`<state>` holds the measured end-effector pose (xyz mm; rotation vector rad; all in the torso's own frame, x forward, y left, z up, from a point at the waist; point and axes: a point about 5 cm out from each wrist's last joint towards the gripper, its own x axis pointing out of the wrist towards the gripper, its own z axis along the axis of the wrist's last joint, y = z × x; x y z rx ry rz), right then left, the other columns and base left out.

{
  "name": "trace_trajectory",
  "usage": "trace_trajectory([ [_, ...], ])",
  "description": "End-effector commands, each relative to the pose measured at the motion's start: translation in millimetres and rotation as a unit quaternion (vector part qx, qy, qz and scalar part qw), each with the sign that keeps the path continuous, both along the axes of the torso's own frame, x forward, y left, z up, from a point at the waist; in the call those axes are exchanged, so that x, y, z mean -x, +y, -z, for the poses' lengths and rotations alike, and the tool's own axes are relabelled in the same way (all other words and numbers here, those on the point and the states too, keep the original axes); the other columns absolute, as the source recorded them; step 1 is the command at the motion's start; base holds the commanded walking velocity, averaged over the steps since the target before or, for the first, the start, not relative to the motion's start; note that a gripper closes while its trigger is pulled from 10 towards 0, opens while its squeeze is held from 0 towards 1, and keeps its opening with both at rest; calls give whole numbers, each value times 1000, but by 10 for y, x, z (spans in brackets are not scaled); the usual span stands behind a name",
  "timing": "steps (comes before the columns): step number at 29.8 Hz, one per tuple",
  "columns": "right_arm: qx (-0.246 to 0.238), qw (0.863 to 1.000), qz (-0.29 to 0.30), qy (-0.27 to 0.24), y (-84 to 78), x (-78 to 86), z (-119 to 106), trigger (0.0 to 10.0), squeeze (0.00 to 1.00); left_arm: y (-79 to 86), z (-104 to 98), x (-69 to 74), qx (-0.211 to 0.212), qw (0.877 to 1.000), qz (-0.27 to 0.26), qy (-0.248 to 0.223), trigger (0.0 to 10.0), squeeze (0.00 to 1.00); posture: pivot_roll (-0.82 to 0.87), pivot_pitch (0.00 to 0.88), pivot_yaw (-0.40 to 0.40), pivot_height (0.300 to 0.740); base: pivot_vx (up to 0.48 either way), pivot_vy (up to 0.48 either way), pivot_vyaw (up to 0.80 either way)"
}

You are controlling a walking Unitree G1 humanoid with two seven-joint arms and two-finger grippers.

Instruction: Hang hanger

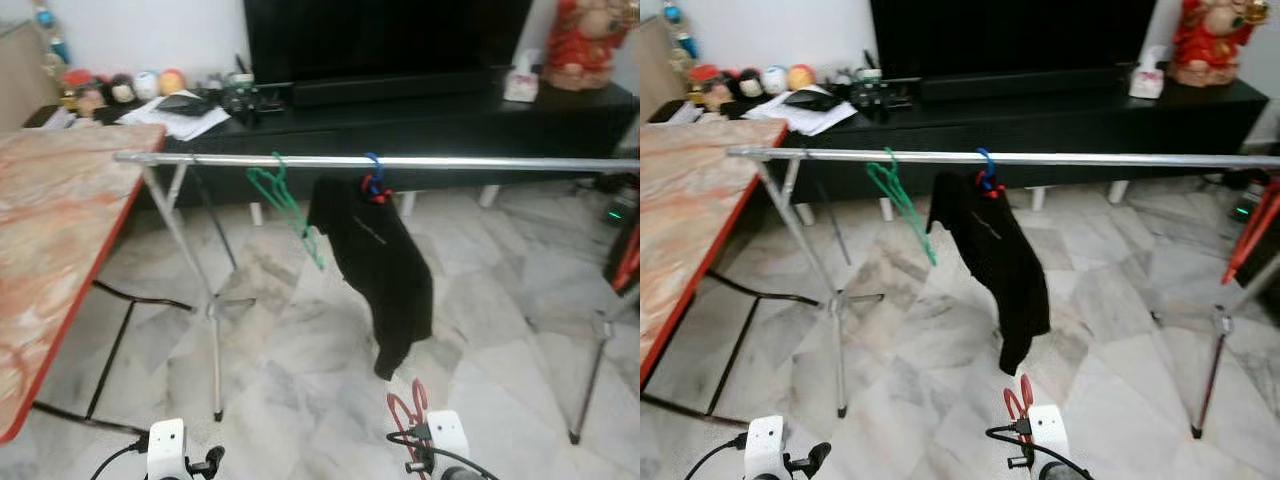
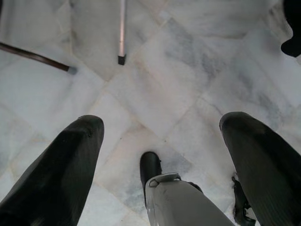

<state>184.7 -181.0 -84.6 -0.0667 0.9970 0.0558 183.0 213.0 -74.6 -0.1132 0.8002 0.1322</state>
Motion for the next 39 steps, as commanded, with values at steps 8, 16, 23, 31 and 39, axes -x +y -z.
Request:
trace_trajectory([
  [8, 2, 1000, 2, 2, 1, 8, 5, 10000, 0, 44, 37, 84, -11, 1000, 9, 12, 10000, 0, -88, 0, 60, 740, 0, -224, -779],
  [16, 4, 1000, 0, 4, 1, 13, 8, 10000, 0, 43, 40, 87, -13, 1000, 14, 13, 10000, 0, -87, 0, 62, 740, 0, 0, -780],
  [23, 6, 1000, -9, 9, 23, 28, 18, 10000, 0, 106, 42, 109, -16, 1000, 12, 21, 10000, 0, -86, 0, 63, 740, 0, 0, -775],
  [31, 9, 1000, -7, 14, -2, 64, 32, 10000, 0, 164, 44, 132, -22, 999, -1, 27, 10000, 0, -84, 0, 64, 740, 0, -181, -775],
  [39, 9, 1000, -10, 16, 11, 74, 39, 10000, 0, 179, 41, 131, -27, 999, 1, 28, 10000, 0, -79, 0, 63, 740, 0, -152, -775],
])
